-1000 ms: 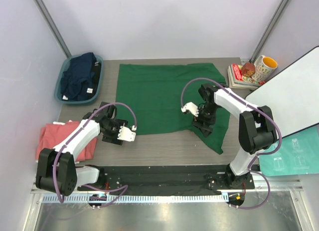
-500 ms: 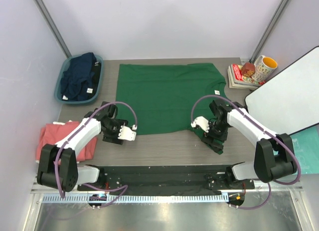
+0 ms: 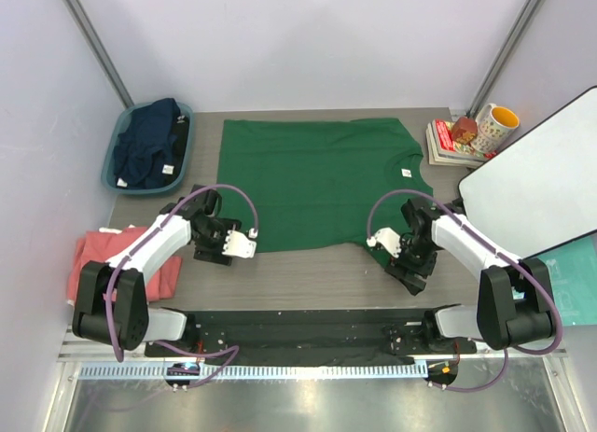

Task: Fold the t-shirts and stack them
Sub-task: Grap the side of the flattened tshirt closest away from the robot with both arms

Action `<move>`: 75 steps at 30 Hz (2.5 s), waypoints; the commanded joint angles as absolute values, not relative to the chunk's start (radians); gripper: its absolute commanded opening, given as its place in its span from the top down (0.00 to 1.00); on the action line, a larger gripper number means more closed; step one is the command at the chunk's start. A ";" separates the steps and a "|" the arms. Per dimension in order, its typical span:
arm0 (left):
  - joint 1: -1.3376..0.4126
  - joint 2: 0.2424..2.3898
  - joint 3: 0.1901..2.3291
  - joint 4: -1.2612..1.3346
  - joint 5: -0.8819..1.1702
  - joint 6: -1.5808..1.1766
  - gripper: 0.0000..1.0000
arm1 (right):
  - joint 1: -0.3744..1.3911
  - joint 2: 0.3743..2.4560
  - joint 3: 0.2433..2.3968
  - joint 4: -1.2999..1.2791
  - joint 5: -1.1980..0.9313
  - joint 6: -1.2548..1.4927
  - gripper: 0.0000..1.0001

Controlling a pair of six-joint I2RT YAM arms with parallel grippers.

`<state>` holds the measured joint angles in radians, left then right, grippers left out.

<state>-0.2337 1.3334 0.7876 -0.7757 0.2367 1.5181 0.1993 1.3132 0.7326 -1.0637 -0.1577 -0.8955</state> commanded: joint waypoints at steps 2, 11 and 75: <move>-0.235 1.339 0.822 -0.776 0.256 1.513 0.30 | 0.192 1.292 0.736 -1.048 -0.170 -0.879 0.37; -0.235 1.356 0.827 -0.772 0.255 1.511 0.30 | 0.192 1.318 0.741 -1.051 -0.221 -0.888 0.44; -0.236 1.402 0.604 -0.448 0.179 1.375 0.57 | 0.195 1.451 1.028 -0.991 -0.123 -0.861 0.99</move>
<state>-0.2337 1.3384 0.6403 -0.5026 0.1825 1.3777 0.1944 1.4536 0.9882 -0.9955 -0.1410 -0.8577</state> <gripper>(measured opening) 0.489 0.026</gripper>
